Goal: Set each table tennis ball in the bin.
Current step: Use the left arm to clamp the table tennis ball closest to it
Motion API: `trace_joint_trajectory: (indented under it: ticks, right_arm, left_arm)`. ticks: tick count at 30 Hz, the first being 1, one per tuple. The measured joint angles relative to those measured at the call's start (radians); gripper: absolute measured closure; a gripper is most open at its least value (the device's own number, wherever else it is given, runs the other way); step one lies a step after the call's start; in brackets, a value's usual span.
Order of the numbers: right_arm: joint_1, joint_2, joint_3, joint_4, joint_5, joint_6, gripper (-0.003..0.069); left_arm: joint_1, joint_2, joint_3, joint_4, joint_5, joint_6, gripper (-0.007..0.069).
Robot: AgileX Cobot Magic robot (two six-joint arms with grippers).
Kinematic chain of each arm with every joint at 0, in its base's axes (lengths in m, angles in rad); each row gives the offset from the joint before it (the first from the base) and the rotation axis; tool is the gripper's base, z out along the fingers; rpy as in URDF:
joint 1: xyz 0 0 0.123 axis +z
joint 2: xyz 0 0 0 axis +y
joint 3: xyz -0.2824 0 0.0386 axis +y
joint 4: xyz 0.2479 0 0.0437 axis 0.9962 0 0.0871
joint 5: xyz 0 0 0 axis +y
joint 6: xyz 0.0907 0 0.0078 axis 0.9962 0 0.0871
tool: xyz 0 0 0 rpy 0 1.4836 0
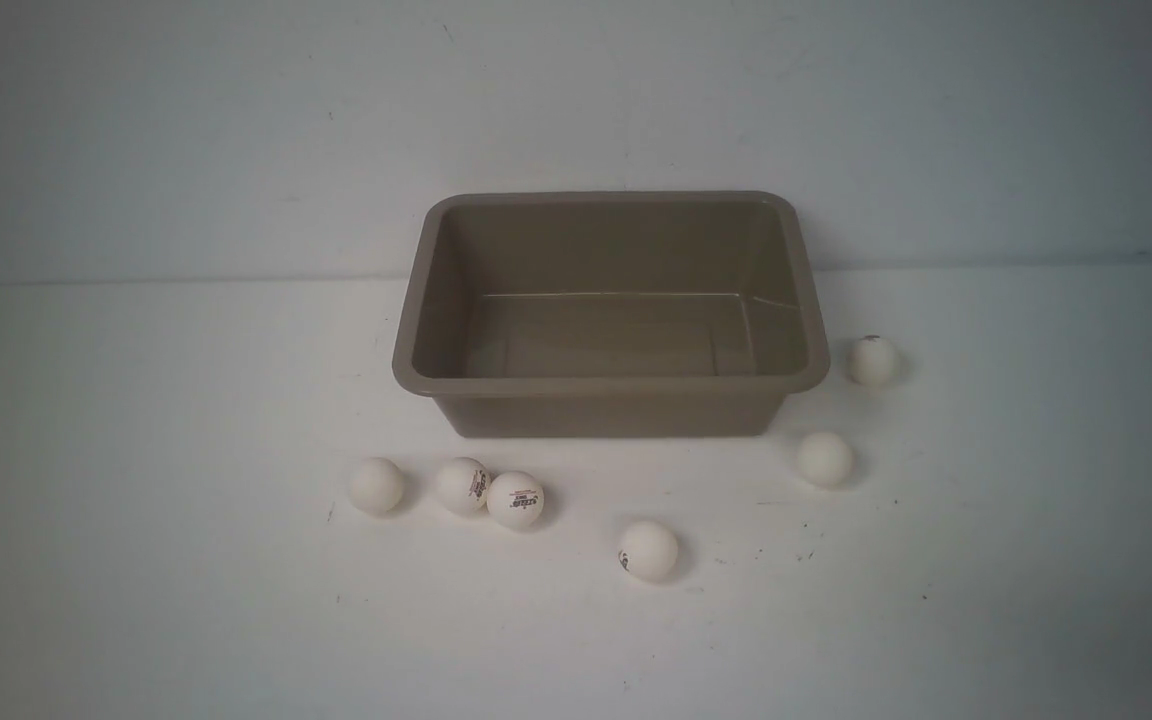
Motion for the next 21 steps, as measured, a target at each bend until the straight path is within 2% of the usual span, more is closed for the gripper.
trace_joint_trajectory:
  ticks: [4,5,8,11,12,13,14,15,18,19,21]
  right_arm:
    - [0.000,0.000,-0.121,-0.001,0.059,-0.273,0.0669]
    - [0.000,0.004,-0.186,-0.002,0.079,-0.370,0.0669]
    - [0.000,0.049,-0.283,-0.014,0.109,-0.461,0.0669]
    - [0.000,0.159,-0.390,-0.096,0.177,-0.493,0.0669]
    - [0.000,0.194,-0.418,-0.137,0.203,-0.493,0.0669]
    - [0.000,0.269,-0.482,-0.252,0.255,-0.476,0.0669]
    - [0.000,0.319,-0.512,-0.311,0.289,-0.447,0.0669]
    - [0.000,0.380,-0.559,-0.404,0.325,-0.406,0.0669]
    - [0.000,0.542,-0.682,-0.648,0.445,-0.229,0.0669]
    - [0.000,0.602,-0.730,-0.736,0.493,-0.151,0.0669]
    - [0.000,0.681,-0.792,-0.844,0.527,-0.084,0.0669]
  left_arm:
    - [0.000,0.000,-0.094,0.048,0.151,-0.112,0.0496]
    - [0.000,0.000,-0.133,0.110,0.208,-0.153,0.0551]
    - [0.000,0.000,-0.211,0.244,0.300,-0.219,0.0604]
    - [0.000,0.012,-0.306,0.489,0.367,-0.393,0.0627]
    - [0.000,0.027,-0.342,0.568,0.373,-0.468,0.0629]
    - [0.000,0.052,-0.382,0.722,0.373,-0.623,0.0629]
    - [0.000,0.092,-0.421,0.841,0.345,-0.767,0.0629]
    - [0.000,0.126,-0.443,0.889,0.315,-0.842,0.0629]
    - [0.000,0.280,-0.501,0.960,0.196,-0.921,0.0629]
    - [0.000,0.334,-0.520,0.970,0.171,-0.921,0.0629]
    - [0.000,0.403,-0.545,0.979,0.157,-0.907,0.0629]
